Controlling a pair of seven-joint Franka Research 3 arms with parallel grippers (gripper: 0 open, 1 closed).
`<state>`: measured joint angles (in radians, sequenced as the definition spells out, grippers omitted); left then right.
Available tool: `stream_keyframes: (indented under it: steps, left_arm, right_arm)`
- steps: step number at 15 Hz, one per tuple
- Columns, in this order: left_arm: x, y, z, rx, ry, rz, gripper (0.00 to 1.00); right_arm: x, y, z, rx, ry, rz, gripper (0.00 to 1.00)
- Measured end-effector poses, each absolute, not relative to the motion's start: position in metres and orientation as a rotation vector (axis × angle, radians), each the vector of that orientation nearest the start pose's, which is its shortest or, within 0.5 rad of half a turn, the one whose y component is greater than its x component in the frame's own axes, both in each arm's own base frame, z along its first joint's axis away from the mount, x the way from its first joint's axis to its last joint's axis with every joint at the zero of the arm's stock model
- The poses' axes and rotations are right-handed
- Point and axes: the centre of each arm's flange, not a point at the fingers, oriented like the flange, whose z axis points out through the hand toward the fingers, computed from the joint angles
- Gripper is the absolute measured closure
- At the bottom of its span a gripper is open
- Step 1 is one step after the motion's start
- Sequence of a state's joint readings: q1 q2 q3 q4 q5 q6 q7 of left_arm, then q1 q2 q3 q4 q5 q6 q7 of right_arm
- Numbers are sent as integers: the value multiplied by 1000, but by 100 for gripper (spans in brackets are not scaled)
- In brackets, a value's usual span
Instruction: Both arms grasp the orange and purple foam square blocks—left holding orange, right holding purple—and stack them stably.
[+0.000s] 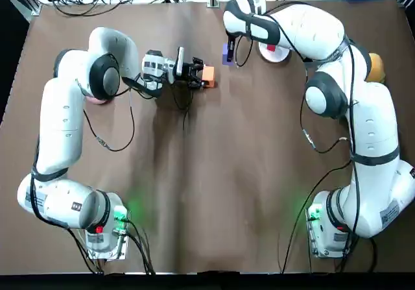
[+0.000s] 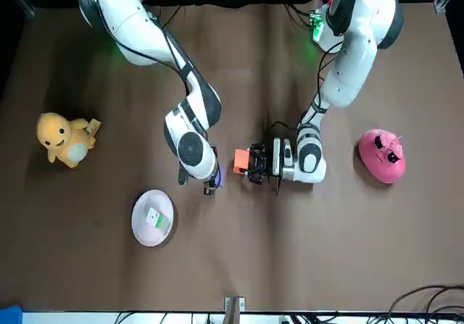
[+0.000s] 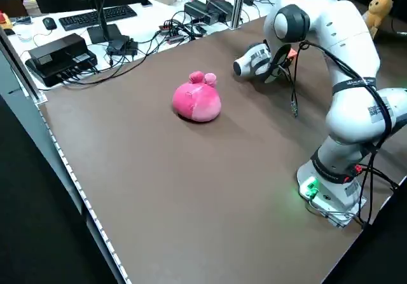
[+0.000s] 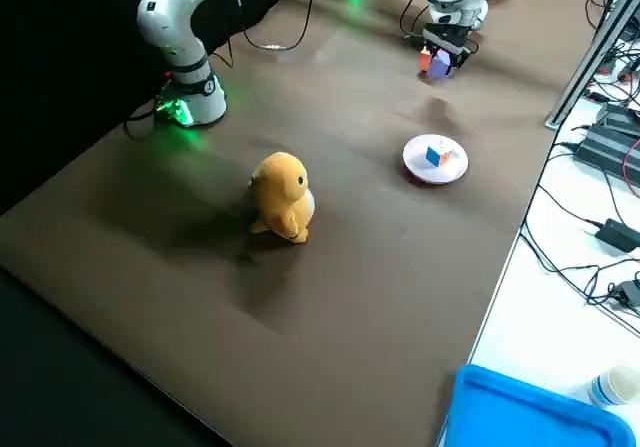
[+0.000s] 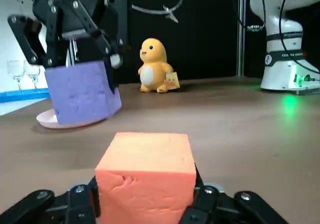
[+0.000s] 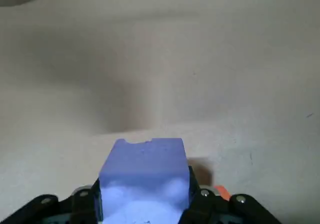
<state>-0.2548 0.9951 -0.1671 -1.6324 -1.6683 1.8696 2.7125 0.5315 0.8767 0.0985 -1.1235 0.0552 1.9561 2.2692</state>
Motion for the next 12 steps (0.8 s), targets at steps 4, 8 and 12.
stream_keyframes:
  steps: [4,8,12]
  left_arm:
    - [558,-320,54,1165,-1377,1129,37]
    - [557,-322,53,1174,-1386,1126,37]
    - [558,-322,53,1176,-1389,1126,37]
  right_arm:
    - [633,425,291,-2100,2362,223,41]
    - [629,432,301,-2102,2337,291,41]
    - [603,469,305,-2130,2297,355,41]
